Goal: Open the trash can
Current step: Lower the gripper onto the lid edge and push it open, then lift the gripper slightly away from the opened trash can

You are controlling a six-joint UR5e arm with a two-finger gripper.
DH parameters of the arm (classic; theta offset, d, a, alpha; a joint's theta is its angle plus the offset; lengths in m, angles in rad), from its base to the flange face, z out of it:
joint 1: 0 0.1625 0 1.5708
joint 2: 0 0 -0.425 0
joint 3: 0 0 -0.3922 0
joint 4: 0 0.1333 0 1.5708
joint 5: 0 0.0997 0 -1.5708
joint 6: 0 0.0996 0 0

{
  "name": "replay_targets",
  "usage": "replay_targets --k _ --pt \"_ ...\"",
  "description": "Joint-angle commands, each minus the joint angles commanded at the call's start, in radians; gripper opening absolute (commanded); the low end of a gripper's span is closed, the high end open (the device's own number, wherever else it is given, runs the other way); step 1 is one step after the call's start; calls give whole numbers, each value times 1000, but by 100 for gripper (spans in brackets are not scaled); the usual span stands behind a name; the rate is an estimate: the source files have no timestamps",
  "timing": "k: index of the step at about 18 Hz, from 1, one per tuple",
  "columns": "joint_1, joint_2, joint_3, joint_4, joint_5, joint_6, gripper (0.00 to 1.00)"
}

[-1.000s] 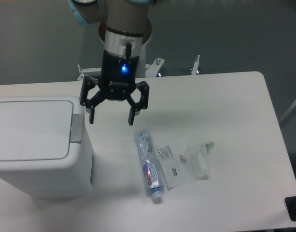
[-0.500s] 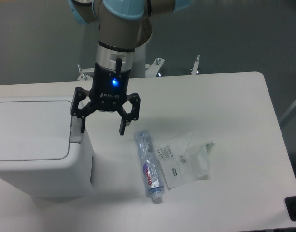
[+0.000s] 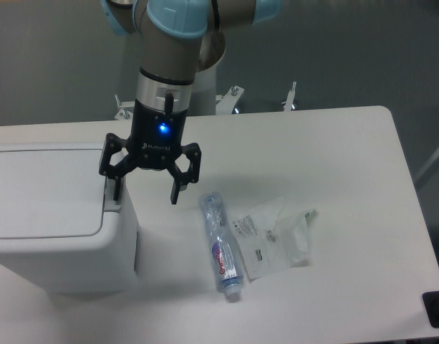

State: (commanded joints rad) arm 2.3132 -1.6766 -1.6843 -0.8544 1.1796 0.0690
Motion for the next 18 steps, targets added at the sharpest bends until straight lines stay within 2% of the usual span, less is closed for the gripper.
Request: replay_targets --k 7,12,14,16,18 --pt "0 -3 0 2 2 2 100" --pt "5 17 40 0 0 3 100" --pt "23 17 58 -5 2 3 100" --pt "78 18 75 -2 2 3 100" --pt "90 11 115 3 40 11 100"
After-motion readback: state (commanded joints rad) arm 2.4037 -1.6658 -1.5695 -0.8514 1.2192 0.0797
